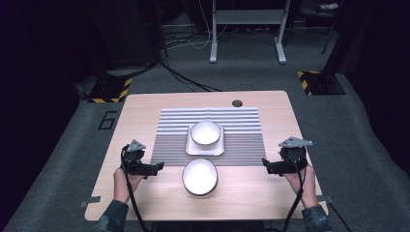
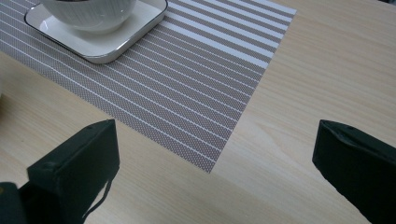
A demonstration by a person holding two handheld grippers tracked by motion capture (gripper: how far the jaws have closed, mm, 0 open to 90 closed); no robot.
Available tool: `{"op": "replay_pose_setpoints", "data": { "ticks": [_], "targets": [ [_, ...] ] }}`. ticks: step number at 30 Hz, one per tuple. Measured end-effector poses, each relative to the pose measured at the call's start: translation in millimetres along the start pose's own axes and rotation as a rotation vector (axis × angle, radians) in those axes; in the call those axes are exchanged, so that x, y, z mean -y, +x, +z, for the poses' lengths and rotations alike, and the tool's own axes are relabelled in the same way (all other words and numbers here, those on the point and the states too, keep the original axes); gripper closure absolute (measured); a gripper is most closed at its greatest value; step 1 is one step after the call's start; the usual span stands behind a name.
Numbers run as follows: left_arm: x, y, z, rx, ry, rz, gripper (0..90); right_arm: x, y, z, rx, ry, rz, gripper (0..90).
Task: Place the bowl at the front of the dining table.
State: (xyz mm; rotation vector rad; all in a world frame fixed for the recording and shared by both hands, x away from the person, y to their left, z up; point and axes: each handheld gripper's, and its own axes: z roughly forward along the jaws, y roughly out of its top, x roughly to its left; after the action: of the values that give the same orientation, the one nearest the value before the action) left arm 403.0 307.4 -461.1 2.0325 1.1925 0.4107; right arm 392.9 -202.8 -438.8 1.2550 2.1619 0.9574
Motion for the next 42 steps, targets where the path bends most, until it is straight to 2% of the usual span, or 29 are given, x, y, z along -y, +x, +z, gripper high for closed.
{"op": "replay_pose_setpoints", "data": {
  "ticks": [12, 15, 25, 33, 38, 42],
  "targets": [
    [21.6, 8.3, -12.8, -0.039, -0.004, -0.017, 0.0, 21.0, -5.2, -3.4, 0.02, 0.015, 0.033, 0.0],
    [30.7, 11.9, -16.9, -0.051, -0.012, -0.034, 0.0, 26.2, -7.1, -3.8, 0.02, 0.021, 0.035, 0.0],
    [47.3, 20.4, -23.6, -0.05, -0.014, -0.047, 0.0, 39.5, -10.3, -7.0, 0.036, 0.024, 0.055, 0.0],
    [63.0, 25.6, -28.4, -0.07, -0.011, -0.066, 0.0, 52.2, -12.4, -9.2, 0.061, 0.027, 0.077, 0.1],
    [74.2, 29.7, -30.5, -0.085, -0.013, -0.092, 0.0, 61.1, -14.6, -8.7, 0.067, 0.034, 0.091, 0.1],
    [80.7, 32.2, -33.3, -0.099, -0.009, -0.093, 0.0, 69.5, -14.7, -8.8, 0.071, 0.036, 0.104, 0.1]
  ]
}}
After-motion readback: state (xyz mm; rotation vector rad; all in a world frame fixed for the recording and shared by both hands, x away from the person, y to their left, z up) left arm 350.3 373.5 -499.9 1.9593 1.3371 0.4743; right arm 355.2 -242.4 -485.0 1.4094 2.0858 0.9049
